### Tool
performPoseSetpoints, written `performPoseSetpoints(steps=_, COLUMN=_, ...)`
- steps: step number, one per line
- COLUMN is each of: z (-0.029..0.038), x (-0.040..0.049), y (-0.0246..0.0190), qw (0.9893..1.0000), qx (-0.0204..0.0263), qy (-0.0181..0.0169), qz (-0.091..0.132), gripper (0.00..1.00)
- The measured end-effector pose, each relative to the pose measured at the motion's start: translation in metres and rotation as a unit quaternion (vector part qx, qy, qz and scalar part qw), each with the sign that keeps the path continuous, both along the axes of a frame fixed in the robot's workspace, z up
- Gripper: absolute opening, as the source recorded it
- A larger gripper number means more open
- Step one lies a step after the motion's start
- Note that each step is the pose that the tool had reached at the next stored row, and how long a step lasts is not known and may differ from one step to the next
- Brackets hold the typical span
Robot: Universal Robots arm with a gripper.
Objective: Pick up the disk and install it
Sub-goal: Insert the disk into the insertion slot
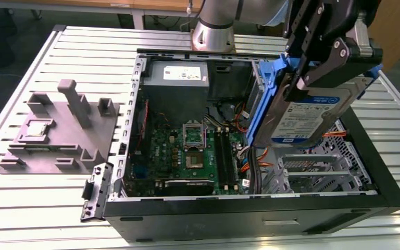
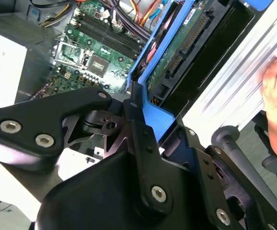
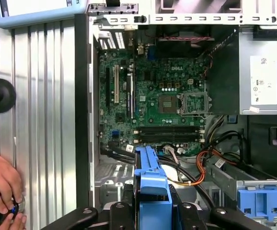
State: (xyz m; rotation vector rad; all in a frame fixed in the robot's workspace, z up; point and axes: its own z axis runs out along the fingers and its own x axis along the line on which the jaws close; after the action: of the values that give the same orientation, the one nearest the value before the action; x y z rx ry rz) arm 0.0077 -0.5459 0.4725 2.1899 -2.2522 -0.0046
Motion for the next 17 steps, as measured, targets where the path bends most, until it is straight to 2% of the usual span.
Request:
performPoseSetpoints(steps=7, z=-0.0022, x=0.0139, y=-0.0026, qw=1.0, qx=0.0, qy=0.0011, qz=0.0, gripper=0.36)
performPoseSetpoints(steps=11, z=-0.0044, x=0.0181, y=-0.0028, qw=1.0, qx=-0.0003, qy=0.0012, qz=0.0, gripper=0.36)
performPoseSetpoints(steps=12, z=-0.0079, x=0.0239, y=-0.0029, qw=1.0, qx=-0.0007, qy=0.0012, qz=0.002, gripper=0.36)
performPoseSetpoints(steps=17, z=-0.0092, x=0.0363, y=-0.0029, qw=1.0, qx=-0.0007, qy=0.0012, qz=0.003, gripper=0.36)
